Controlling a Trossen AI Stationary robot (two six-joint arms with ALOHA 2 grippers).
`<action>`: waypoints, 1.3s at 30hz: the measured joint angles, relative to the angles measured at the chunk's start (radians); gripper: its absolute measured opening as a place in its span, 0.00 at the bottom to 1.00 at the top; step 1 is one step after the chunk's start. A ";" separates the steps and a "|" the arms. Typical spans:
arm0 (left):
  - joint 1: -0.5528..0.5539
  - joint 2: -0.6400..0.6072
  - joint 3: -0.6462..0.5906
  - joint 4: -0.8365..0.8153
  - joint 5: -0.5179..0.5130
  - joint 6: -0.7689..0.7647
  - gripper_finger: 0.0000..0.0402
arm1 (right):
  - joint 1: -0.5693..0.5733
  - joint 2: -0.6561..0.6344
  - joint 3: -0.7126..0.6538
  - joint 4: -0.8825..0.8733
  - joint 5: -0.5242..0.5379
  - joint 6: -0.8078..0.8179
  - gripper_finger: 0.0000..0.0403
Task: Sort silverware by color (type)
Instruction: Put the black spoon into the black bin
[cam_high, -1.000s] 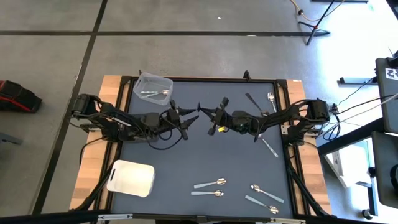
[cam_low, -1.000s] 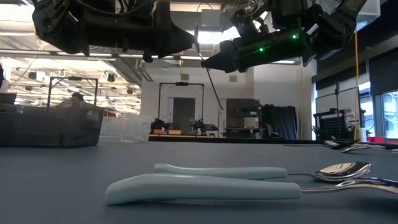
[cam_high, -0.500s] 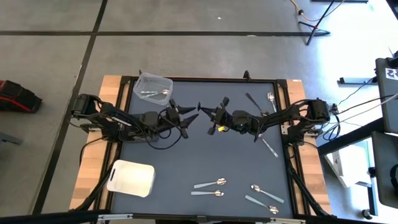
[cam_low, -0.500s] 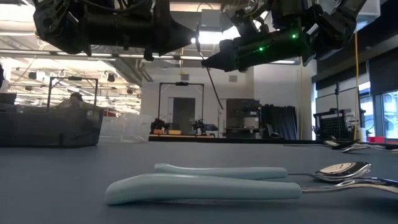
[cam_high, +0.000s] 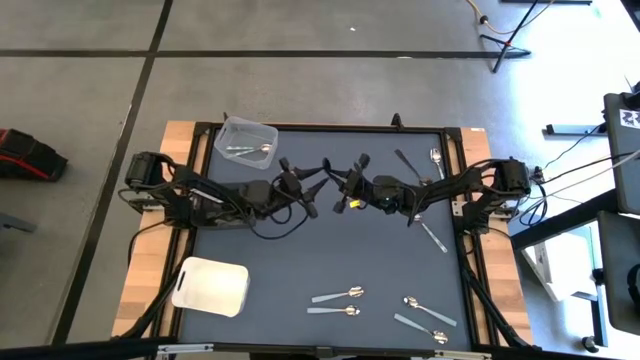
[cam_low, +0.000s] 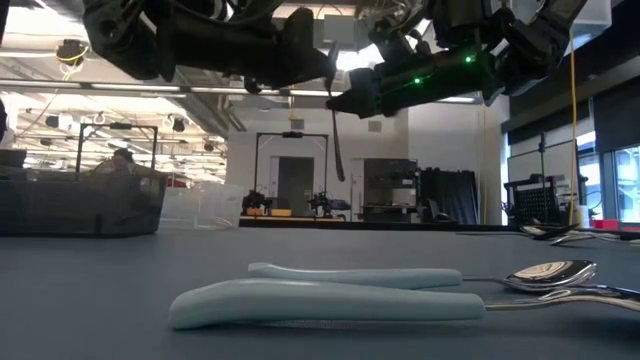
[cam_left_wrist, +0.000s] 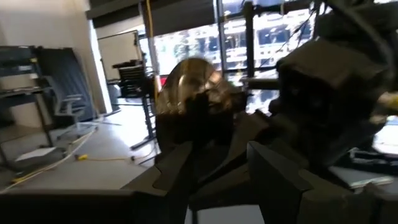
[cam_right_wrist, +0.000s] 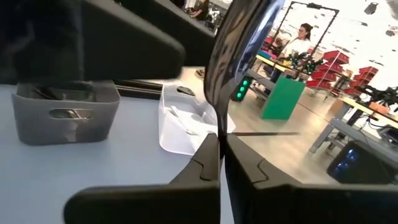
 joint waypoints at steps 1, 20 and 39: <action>-0.001 0.000 0.000 -0.001 -0.011 0.005 0.37 | 0.000 0.000 0.000 0.000 -0.001 0.000 0.00; -0.229 -0.201 0.000 -0.476 -0.340 0.145 0.37 | 0.002 0.000 0.001 -0.019 -0.164 0.002 0.00; -0.517 -0.598 0.000 -1.646 -0.283 -0.667 0.37 | -0.009 0.174 0.409 -0.267 -0.448 0.033 0.00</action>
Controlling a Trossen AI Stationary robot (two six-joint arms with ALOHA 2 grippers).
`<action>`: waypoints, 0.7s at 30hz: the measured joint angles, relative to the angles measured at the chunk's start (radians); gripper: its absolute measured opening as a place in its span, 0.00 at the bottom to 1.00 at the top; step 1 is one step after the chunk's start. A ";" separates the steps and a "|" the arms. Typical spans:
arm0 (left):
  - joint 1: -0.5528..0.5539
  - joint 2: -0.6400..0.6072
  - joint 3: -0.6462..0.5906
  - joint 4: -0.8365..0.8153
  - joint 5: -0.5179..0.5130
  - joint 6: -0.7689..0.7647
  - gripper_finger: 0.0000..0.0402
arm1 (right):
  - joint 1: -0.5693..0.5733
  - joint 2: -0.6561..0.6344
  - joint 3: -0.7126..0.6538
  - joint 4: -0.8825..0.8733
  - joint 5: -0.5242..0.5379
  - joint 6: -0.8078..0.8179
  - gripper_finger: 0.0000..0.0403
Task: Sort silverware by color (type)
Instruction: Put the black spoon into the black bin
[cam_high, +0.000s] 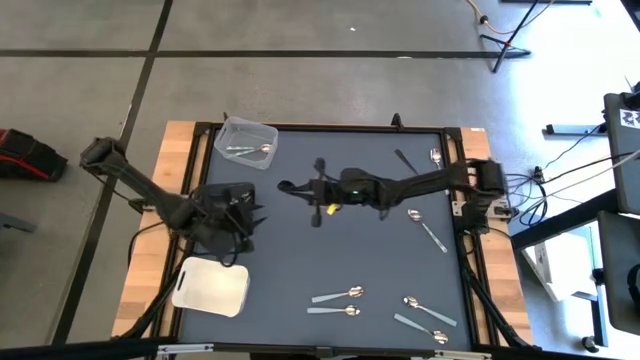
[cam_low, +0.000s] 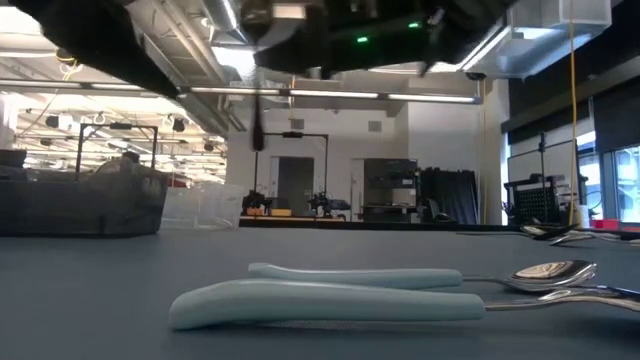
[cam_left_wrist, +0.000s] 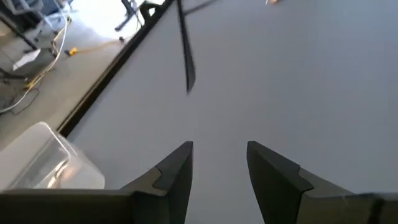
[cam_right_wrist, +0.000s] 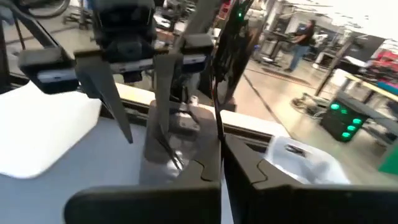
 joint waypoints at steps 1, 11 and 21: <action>-0.017 -0.022 0.000 -0.007 -0.016 -0.005 0.37 | -0.006 0.032 0.036 -0.003 -0.016 0.003 0.00; -0.133 -0.295 0.000 -0.002 -0.321 0.136 0.37 | -0.040 0.322 0.380 0.003 -0.112 0.066 0.00; -0.135 -0.443 0.000 -0.001 -0.491 0.278 0.37 | -0.043 0.519 0.635 -0.015 -0.169 0.080 0.00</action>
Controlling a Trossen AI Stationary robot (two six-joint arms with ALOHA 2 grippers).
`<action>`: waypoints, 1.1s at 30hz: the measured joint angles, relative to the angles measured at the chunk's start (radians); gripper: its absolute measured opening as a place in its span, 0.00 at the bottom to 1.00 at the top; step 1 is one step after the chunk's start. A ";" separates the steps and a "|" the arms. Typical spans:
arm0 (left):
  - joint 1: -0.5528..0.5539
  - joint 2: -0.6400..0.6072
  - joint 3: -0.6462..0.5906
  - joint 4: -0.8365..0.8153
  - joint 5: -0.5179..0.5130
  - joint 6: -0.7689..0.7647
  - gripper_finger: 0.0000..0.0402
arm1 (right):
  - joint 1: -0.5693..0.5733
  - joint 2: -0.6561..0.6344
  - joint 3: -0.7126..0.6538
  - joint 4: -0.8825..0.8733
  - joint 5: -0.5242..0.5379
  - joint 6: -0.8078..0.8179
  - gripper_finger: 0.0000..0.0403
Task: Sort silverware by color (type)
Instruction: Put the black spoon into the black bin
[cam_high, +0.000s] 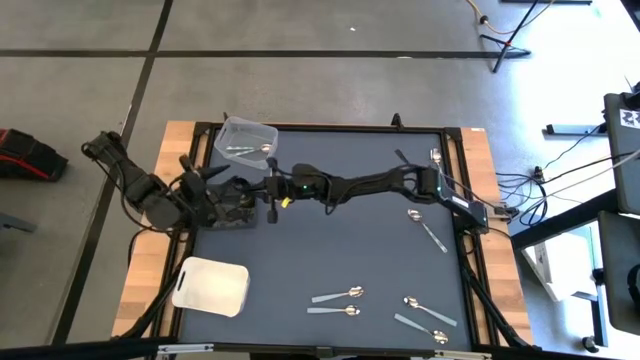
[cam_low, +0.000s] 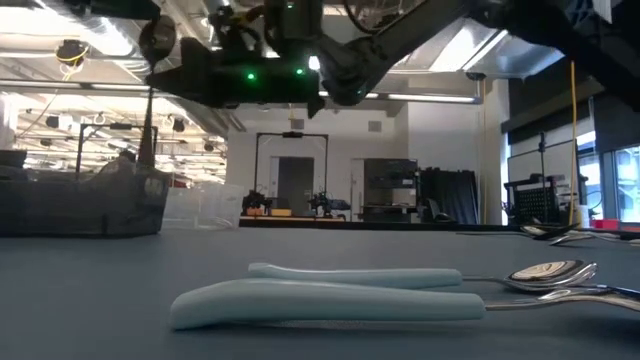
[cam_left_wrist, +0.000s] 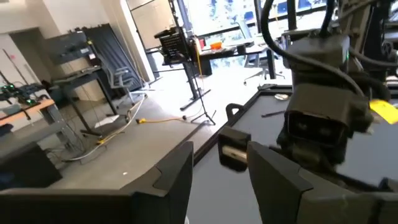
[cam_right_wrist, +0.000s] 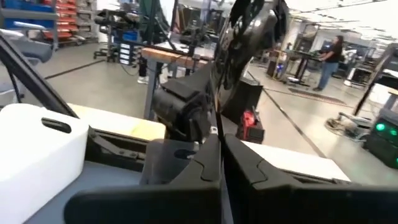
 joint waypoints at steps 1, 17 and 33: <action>0.000 -0.006 0.000 0.000 -0.001 0.001 0.37 | 0.000 0.014 0.020 -0.002 -0.003 0.002 0.00; 0.000 -0.012 0.000 -0.006 0.016 0.002 0.37 | 0.000 0.109 0.057 -0.043 0.012 0.076 0.20; 0.000 -0.012 0.000 -0.026 0.016 0.002 0.37 | -0.006 0.062 0.187 -0.204 0.034 -0.003 0.40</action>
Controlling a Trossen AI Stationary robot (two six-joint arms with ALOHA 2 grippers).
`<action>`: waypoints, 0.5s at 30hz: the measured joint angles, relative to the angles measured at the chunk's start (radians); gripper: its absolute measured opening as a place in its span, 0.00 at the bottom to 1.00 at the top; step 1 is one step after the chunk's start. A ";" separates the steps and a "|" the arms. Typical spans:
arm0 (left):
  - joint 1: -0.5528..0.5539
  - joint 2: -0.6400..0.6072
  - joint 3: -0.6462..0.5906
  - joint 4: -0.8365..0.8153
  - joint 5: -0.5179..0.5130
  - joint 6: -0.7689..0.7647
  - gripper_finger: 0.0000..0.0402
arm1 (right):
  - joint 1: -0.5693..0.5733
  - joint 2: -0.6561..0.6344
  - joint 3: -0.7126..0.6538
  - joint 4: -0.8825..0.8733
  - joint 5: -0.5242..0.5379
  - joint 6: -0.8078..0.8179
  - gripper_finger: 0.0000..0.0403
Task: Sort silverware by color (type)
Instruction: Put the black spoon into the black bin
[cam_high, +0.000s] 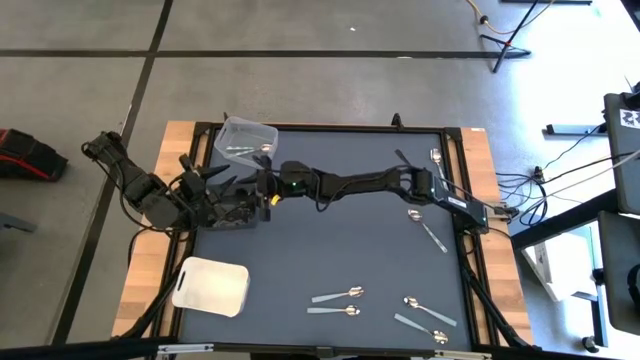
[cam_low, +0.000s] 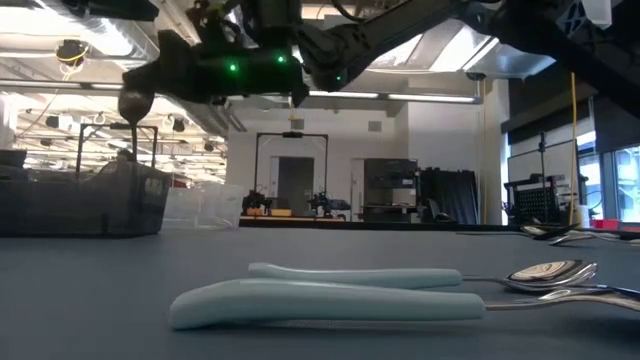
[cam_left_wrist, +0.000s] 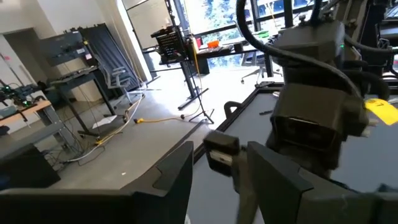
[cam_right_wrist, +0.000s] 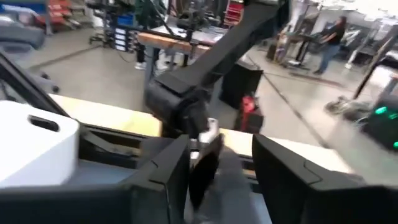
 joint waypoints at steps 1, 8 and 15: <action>0.000 0.000 0.000 0.000 0.000 0.000 0.37 | -0.005 0.000 0.000 0.000 0.005 -0.004 0.39; 0.000 0.000 0.000 -0.001 0.000 0.000 0.37 | -0.035 0.000 -0.001 0.052 0.015 -0.001 0.38; 0.000 0.000 0.000 -0.026 0.000 -0.004 0.37 | -0.023 0.000 -0.001 0.104 -0.078 0.000 0.38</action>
